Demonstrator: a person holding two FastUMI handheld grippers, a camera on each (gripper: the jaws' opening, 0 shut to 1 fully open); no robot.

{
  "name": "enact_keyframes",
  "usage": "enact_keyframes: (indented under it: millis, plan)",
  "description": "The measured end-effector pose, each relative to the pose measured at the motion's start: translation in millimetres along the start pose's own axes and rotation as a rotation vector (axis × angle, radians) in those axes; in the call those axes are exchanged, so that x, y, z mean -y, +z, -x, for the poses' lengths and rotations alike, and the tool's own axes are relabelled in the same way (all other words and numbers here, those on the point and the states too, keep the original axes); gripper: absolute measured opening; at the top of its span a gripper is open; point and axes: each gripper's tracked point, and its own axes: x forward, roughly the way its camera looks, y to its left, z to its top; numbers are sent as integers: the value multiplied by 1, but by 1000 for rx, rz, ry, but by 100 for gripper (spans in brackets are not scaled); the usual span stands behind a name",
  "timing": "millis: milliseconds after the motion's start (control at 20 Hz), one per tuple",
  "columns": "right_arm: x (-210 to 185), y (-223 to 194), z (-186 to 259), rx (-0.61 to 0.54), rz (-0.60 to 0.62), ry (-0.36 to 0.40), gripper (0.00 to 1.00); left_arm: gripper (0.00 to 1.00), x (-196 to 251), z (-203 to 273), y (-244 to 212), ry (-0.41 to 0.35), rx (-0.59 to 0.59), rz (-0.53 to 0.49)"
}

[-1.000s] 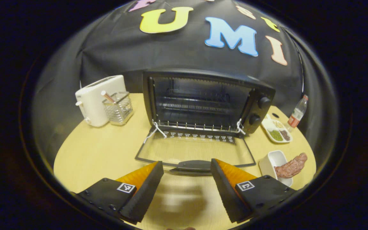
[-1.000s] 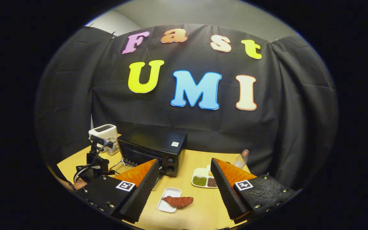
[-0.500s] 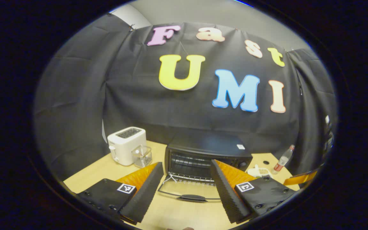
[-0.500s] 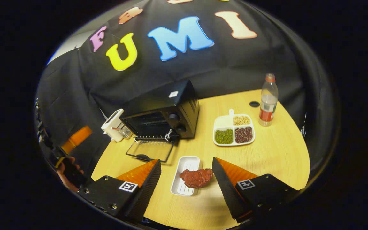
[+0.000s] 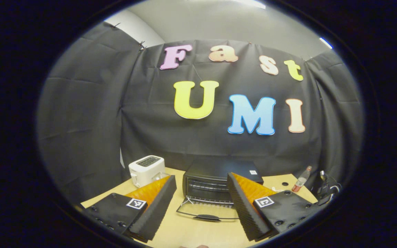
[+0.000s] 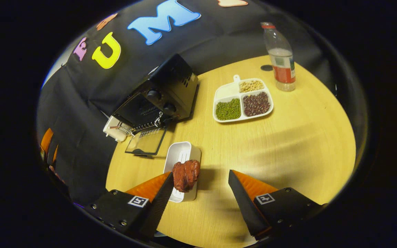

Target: Open the electric oven with the left hand, put the food in, and close the electric oven.

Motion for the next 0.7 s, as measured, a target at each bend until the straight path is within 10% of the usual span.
enact_keyframes:
  millis: [550, 700]
  plan:
    - [-13, -9, -28, -54, -238, 179, 71, 100, 2, 13, -3, 61, -20, 43]
    - [-24, -9, -30, -51, -305, 210, 23, 95, -4, 14, -4, 53, -17, 60]
